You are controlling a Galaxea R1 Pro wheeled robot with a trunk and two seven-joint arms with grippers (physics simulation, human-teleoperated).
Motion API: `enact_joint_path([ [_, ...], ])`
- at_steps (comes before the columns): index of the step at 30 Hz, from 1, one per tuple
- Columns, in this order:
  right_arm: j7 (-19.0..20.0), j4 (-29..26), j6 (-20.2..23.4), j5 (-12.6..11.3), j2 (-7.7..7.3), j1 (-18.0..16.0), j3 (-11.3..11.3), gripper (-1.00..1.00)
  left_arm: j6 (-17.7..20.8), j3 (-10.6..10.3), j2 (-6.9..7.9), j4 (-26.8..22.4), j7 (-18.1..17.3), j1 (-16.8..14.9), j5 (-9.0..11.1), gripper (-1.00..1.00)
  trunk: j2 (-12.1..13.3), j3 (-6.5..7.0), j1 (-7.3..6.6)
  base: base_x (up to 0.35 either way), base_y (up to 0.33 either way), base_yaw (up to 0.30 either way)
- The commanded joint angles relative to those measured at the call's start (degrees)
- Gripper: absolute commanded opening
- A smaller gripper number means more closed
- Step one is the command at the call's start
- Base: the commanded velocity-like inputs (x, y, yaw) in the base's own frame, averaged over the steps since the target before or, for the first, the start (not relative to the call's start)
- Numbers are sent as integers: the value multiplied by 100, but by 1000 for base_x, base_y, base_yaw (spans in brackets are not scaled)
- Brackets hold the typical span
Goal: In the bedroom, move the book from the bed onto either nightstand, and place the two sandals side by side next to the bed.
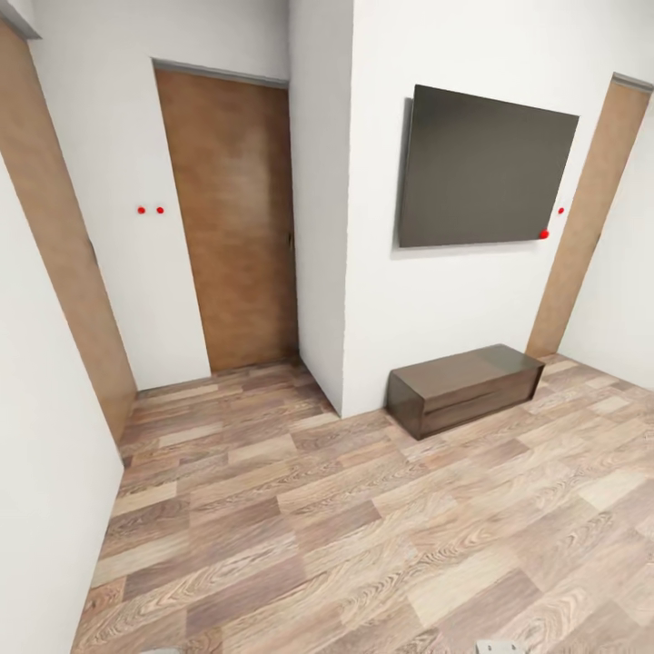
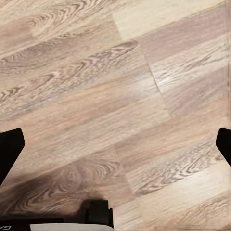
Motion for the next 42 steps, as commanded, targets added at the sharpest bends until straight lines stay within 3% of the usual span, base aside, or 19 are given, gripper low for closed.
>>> enact_joint_path([
  [1,17,-9,34,0,-3,-1,2,100,-20,-45,4,5,-12,-3,58,100,-4,-6,0,0,0,-278],
  [13,27,20,34,0,-41,1,2,100,246,-56,16,5,-24,-6,54,100,-4,-6,0,0,0,-279],
  [42,28,31,32,-7,-46,1,2,100,343,-78,19,5,-26,-6,50,100,-4,-6,0,0,0,-279],
])
